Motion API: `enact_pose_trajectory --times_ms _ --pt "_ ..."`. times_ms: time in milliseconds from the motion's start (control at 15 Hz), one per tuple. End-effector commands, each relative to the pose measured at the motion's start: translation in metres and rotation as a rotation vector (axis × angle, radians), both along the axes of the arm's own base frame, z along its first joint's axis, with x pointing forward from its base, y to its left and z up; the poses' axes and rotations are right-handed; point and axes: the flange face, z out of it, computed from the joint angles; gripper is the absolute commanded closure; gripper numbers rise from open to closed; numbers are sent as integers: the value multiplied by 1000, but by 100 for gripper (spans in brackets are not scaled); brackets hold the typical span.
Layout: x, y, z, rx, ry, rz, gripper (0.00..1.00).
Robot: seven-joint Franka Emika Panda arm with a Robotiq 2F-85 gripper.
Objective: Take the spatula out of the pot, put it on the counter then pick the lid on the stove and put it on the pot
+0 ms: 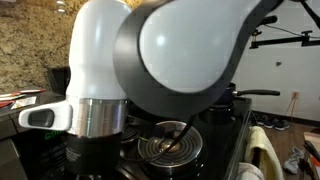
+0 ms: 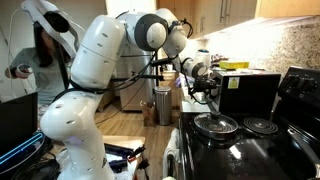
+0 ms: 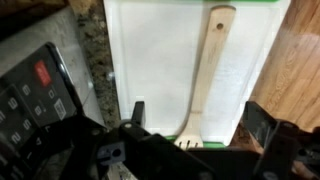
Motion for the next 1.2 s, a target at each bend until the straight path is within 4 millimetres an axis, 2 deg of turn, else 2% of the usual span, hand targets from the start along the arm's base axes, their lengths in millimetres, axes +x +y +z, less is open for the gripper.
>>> enact_pose_trajectory --times_ms 0,267,600,733,867,933,1000,1133 --pt "-20 -9 23 80 83 60 0" --pt "-32 -41 57 -1 166 27 0" --pt "-37 -94 94 -83 255 -51 0" --pt "-37 -118 101 -108 257 -105 0" --pt "-33 -140 98 -107 213 -116 0" --pt "-29 -142 98 -56 145 -82 0" --pt "-21 -129 98 -102 209 -107 0" --pt "-20 -139 96 -80 169 -100 0"
